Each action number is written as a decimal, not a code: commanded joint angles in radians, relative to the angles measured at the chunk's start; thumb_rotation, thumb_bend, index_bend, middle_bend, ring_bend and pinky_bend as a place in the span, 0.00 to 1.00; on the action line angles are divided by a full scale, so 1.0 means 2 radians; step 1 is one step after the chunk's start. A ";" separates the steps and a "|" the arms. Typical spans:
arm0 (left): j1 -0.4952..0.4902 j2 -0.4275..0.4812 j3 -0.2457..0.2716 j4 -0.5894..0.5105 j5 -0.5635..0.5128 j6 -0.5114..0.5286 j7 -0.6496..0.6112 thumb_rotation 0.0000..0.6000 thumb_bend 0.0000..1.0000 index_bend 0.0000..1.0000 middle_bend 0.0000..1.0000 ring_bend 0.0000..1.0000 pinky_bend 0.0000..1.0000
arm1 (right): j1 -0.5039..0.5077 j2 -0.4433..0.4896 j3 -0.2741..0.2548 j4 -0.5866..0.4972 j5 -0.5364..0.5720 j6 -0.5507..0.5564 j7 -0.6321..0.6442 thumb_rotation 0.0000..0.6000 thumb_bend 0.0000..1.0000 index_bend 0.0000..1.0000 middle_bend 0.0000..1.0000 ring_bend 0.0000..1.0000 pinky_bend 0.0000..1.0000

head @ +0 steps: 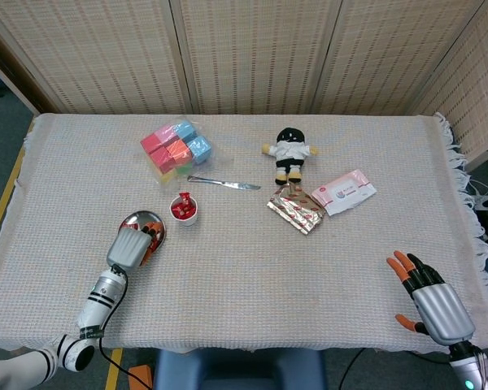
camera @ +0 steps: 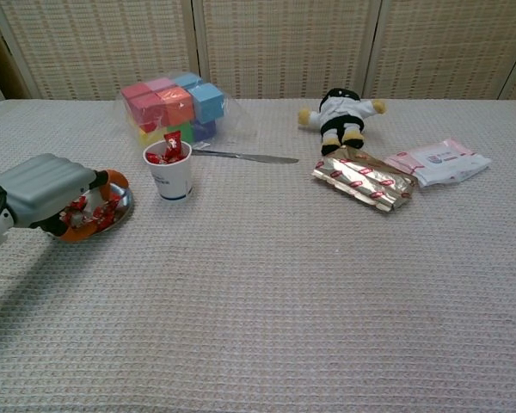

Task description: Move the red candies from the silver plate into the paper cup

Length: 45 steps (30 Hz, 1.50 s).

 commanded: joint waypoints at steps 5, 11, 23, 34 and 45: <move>-0.004 -0.010 -0.008 0.022 -0.009 -0.017 0.012 1.00 0.37 0.21 0.29 0.78 1.00 | 0.001 0.000 0.002 -0.001 0.005 -0.002 -0.001 1.00 0.00 0.00 0.00 0.00 0.19; -0.006 -0.015 -0.010 0.032 -0.013 -0.027 0.019 1.00 0.37 0.27 0.32 0.78 1.00 | 0.002 -0.001 0.004 -0.002 0.009 -0.005 -0.004 1.00 0.00 0.00 0.00 0.00 0.19; -0.007 -0.026 -0.011 0.053 -0.001 -0.021 0.014 1.00 0.37 0.49 0.51 0.78 1.00 | 0.002 -0.002 0.005 -0.002 0.012 -0.006 -0.005 1.00 0.00 0.00 0.00 0.00 0.20; -0.005 -0.023 -0.015 0.056 0.006 -0.016 -0.006 1.00 0.43 0.55 0.59 0.78 1.00 | 0.003 -0.003 0.007 -0.003 0.017 -0.009 -0.010 1.00 0.00 0.00 0.00 0.00 0.20; -0.012 0.019 -0.047 0.002 -0.011 -0.015 -0.018 1.00 0.47 0.57 0.61 0.79 1.00 | 0.005 -0.005 0.010 -0.004 0.025 -0.013 -0.014 1.00 0.00 0.00 0.00 0.00 0.20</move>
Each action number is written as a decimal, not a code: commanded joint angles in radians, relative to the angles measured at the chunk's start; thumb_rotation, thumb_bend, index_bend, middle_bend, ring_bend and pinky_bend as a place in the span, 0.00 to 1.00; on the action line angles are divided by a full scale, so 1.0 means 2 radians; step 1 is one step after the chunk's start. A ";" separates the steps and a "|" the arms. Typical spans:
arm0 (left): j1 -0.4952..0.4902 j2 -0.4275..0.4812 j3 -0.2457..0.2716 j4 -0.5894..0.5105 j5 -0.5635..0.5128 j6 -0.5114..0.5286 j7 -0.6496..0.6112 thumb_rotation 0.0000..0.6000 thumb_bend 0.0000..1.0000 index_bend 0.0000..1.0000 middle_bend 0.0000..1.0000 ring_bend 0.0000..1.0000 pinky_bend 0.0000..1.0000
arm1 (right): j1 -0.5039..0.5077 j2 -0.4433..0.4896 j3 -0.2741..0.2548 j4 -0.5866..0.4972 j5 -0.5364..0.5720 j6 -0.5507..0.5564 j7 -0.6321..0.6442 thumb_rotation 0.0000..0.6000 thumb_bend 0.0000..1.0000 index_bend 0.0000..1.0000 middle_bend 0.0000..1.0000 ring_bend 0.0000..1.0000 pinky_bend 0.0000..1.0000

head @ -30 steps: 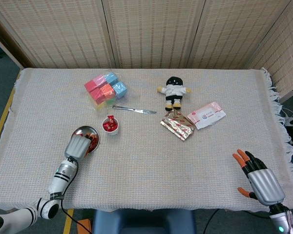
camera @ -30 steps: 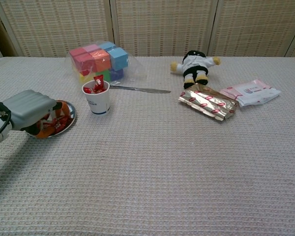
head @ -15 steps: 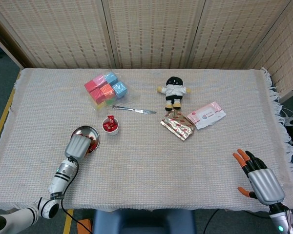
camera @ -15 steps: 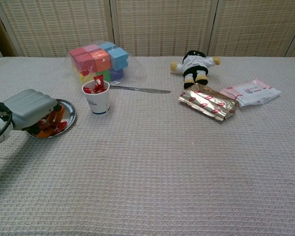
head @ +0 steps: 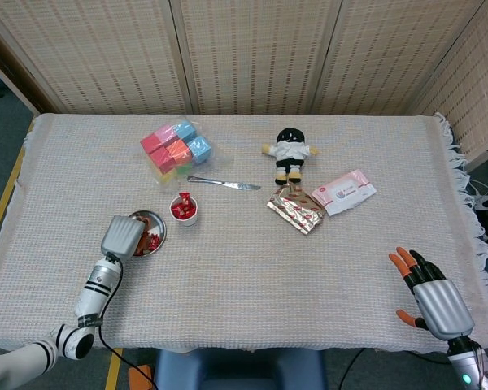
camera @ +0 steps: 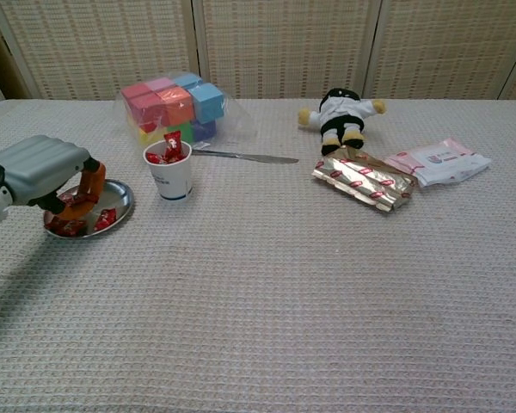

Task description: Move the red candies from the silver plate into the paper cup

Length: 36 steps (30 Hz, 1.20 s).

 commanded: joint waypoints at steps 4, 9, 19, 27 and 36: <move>-0.006 0.016 -0.014 -0.022 -0.007 0.003 0.002 1.00 0.47 0.57 0.61 0.79 1.00 | 0.001 0.000 0.001 0.000 0.002 -0.002 -0.001 1.00 0.00 0.00 0.00 0.00 0.20; -0.032 0.028 -0.042 -0.066 -0.006 0.009 0.020 1.00 0.47 0.56 0.61 0.79 1.00 | 0.005 -0.002 0.004 -0.001 0.010 -0.010 -0.003 1.00 0.00 0.00 0.00 0.00 0.20; -0.082 0.005 -0.075 -0.077 -0.031 -0.005 0.073 1.00 0.47 0.54 0.59 0.79 1.00 | 0.004 0.003 0.007 -0.001 0.016 -0.007 0.005 1.00 0.00 0.00 0.00 0.00 0.20; -0.095 -0.018 -0.059 -0.055 -0.043 -0.022 0.093 1.00 0.45 0.44 0.51 0.79 1.00 | 0.001 0.006 0.006 0.000 0.013 0.001 0.014 1.00 0.00 0.00 0.00 0.00 0.20; -0.097 -0.018 -0.053 -0.051 -0.031 -0.008 0.071 1.00 0.42 0.26 0.30 0.79 1.00 | 0.001 0.006 0.006 0.001 0.012 0.000 0.015 1.00 0.00 0.00 0.00 0.00 0.20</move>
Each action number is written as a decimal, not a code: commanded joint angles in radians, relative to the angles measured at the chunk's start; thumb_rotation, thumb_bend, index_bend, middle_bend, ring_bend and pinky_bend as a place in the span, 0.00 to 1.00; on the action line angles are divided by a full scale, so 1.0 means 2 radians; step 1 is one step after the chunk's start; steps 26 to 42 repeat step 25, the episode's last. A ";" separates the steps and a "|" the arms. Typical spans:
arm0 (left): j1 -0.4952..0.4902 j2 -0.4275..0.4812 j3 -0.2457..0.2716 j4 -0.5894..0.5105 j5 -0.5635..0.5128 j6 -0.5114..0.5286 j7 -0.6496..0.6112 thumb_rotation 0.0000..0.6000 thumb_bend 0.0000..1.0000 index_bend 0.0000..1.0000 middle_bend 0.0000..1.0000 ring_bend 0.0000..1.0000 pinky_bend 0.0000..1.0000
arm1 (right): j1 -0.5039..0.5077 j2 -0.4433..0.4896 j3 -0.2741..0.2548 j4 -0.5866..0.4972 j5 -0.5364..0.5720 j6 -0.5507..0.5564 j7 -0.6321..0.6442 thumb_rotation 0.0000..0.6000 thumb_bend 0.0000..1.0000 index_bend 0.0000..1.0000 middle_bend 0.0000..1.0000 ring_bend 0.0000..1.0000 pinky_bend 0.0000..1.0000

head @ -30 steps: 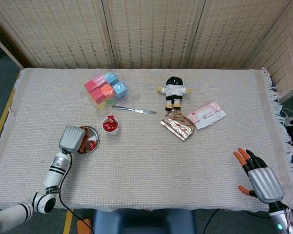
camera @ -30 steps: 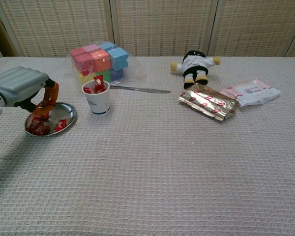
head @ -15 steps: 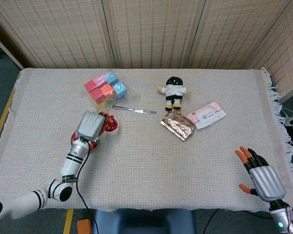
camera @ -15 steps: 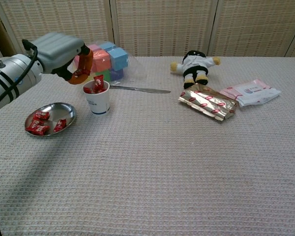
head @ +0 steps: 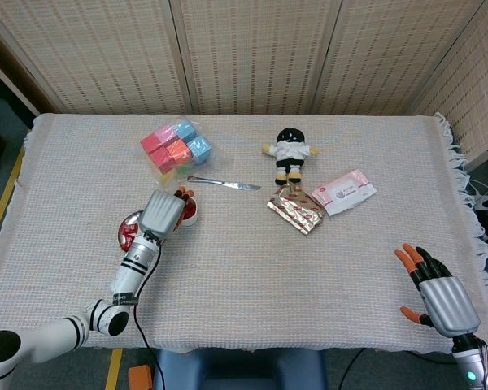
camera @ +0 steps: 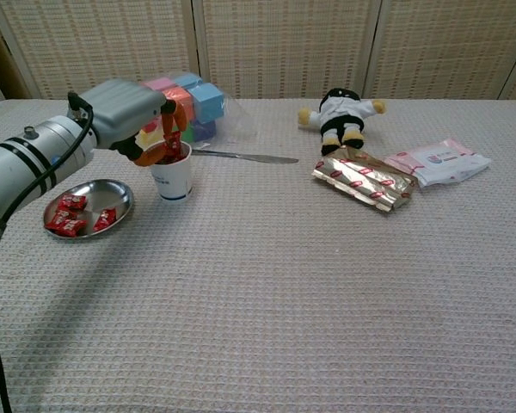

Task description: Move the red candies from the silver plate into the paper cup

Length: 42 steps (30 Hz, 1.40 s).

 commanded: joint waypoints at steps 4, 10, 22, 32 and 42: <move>0.007 0.014 0.009 -0.023 0.018 0.019 -0.019 1.00 0.42 0.25 0.30 0.79 1.00 | 0.000 -0.001 0.000 -0.001 0.000 -0.001 -0.004 1.00 0.00 0.00 0.00 0.00 0.20; 0.065 0.072 0.044 -0.130 0.055 0.083 -0.073 1.00 0.41 0.21 0.28 0.73 1.00 | -0.002 -0.001 0.001 0.000 -0.002 0.005 -0.003 1.00 0.00 0.00 0.00 0.00 0.20; 0.314 0.203 0.223 -0.185 0.180 0.336 -0.244 1.00 0.40 0.04 0.03 0.04 0.19 | -0.006 -0.012 -0.001 0.007 -0.012 0.016 -0.017 1.00 0.00 0.00 0.00 0.00 0.00; 0.322 0.219 0.216 -0.193 0.186 0.349 -0.259 1.00 0.41 0.01 0.01 0.02 0.18 | -0.006 -0.014 0.000 0.007 -0.010 0.015 -0.021 1.00 0.00 0.00 0.00 0.00 0.00; 0.322 0.219 0.216 -0.193 0.186 0.349 -0.259 1.00 0.41 0.01 0.01 0.02 0.18 | -0.006 -0.014 0.000 0.007 -0.010 0.015 -0.021 1.00 0.00 0.00 0.00 0.00 0.00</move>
